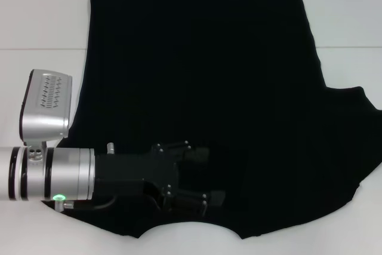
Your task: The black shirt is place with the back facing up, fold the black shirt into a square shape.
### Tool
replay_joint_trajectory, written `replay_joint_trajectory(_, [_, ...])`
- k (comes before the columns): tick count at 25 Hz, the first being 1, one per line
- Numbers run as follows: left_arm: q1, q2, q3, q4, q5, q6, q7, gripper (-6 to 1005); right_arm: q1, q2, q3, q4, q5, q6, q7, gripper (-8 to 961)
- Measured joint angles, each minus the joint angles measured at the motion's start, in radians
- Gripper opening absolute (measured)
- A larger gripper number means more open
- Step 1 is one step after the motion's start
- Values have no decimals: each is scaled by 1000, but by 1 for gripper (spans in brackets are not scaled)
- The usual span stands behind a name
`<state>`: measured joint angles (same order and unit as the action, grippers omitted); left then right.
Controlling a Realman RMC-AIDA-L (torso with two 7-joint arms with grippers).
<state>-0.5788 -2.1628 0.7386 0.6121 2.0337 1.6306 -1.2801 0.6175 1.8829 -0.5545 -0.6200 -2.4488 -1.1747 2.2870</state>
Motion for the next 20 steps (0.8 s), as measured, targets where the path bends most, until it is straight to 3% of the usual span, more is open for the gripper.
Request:
replay_joint_trajectory(8, [0, 0, -1, -8, -3, -3, -10, 930, 24, 10, 1, -31, 7, -4, -57, 11])
replay_joint_trajectory(13, [-2, 0, -1, -8, -9, -4, -10, 928, 48, 20, -12, -57, 70, -84, -80, 10])
replay_joint_trajectory(16, [-3, 0, -1, -8, -10, -7, -10, 926, 83, 36, -16, -61, 85, -142, -91, 12])
replay_joint_trajectory(20, [-5, 0, -1, -8, -11, -13, -10, 924, 139, 74, -64, -59, 81, -159, -81, 15])
